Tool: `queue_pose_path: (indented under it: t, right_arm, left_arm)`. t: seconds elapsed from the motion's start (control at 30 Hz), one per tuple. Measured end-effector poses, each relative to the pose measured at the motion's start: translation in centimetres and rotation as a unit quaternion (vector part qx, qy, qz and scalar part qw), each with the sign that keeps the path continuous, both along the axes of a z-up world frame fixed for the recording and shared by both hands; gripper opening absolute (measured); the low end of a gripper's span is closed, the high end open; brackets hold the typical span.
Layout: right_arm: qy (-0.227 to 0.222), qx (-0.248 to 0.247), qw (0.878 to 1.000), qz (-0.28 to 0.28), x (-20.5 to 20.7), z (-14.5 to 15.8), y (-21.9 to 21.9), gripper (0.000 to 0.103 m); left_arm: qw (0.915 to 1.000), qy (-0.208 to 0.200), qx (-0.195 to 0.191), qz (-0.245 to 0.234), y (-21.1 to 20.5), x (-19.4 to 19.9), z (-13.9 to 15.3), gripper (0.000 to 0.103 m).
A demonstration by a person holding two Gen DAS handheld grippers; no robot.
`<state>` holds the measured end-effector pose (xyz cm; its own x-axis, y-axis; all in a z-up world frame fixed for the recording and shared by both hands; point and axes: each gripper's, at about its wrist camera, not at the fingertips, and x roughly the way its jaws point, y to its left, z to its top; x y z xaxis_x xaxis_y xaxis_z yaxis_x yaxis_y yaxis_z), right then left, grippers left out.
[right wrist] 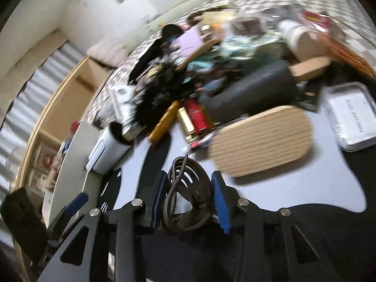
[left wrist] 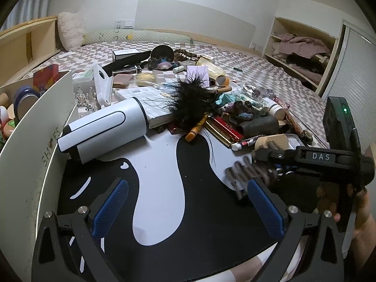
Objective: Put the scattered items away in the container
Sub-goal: 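Close the left gripper on the coiled spiral while the right gripper releases it, then grasp the wooden oval block with the right gripper while the left gripper holds the spiral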
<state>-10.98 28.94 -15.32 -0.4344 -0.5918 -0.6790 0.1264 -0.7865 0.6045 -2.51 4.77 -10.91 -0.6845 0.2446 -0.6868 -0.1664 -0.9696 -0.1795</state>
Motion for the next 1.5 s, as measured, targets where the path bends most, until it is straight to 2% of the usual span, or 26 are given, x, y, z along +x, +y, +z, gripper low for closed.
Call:
queue_pose_path:
  t: [0.2, 0.3, 0.37, 0.53, 0.7, 0.87, 0.93, 1.1, 1.13, 1.27, 1.33, 1.43, 1.5]
  right_arm:
    - [-0.029, -0.046, 0.998, 0.039, 0.5, -0.4, -2.1, 0.040]
    - [-0.061, -0.080, 0.994, 0.049, 0.6, -0.8, -2.6, 0.040]
    - [-0.082, -0.094, 0.990, 0.058, 0.6, -1.0, -2.9, 0.040]
    - [-0.077, -0.079, 0.992, 0.069, 0.7, 0.2, -3.5, 0.040]
    - [-0.085, -0.101, 0.988, 0.075, 0.7, 0.6, -3.5, 0.040]
    - [-0.100, -0.117, 0.985, 0.078, 0.9, 0.4, -3.5, 0.040]
    - [-0.105, -0.115, 0.985, 0.080, 0.9, 0.3, -3.5, 0.040]
    - [-0.103, -0.102, 0.986, 0.083, 1.0, 0.2, -3.3, 0.040]
    - [-0.100, -0.100, 0.986, 0.082, 0.9, 0.3, -3.1, 0.040]
    - [-0.080, -0.090, 0.991, 0.062, 0.6, 1.2, -1.6, 0.040]
    - [-0.061, -0.064, 0.995, 0.039, 0.5, 1.8, -0.4, 0.040]
    - [-0.019, 0.002, 1.000, -0.008, 0.4, 2.7, 1.6, 0.041]
    - [-0.003, 0.037, 0.998, -0.042, 0.3, 2.9, 3.0, 0.052]
  left_arm:
    - [0.9995, -0.005, 0.012, -0.029, 0.1, 0.7, -0.5, 0.102]
    - [0.9982, 0.001, 0.005, -0.059, 0.9, 1.3, -1.0, 0.102]
    - [0.9968, 0.007, -0.008, -0.079, 1.8, 1.7, -1.3, 0.102]
    - [0.9897, 0.039, -0.050, -0.128, 4.1, 2.8, -1.4, 0.101]
    - [0.9798, 0.073, -0.099, -0.157, 6.1, 3.7, -1.7, 0.101]
    - [0.9778, 0.078, -0.117, -0.155, 7.0, 3.3, -2.4, 0.086]
    - [0.9794, 0.072, -0.115, -0.150, 7.0, 3.0, -2.7, 0.073]
    - [0.9813, 0.058, -0.100, -0.154, 7.1, 2.8, -2.9, 0.072]
    - [0.9818, 0.054, -0.096, -0.154, 7.1, 2.8, -3.0, 0.069]
    - [0.9864, 0.035, -0.075, -0.142, 6.5, 2.3, -3.2, 0.069]
    - [0.9890, 0.027, -0.061, -0.132, 6.1, 2.0, -3.3, 0.069]
    - [0.9934, 0.011, -0.026, -0.111, 4.9, 1.3, -3.1, 0.069]
    - [0.9955, 0.001, -0.004, -0.095, 4.1, 0.9, -3.1, 0.069]
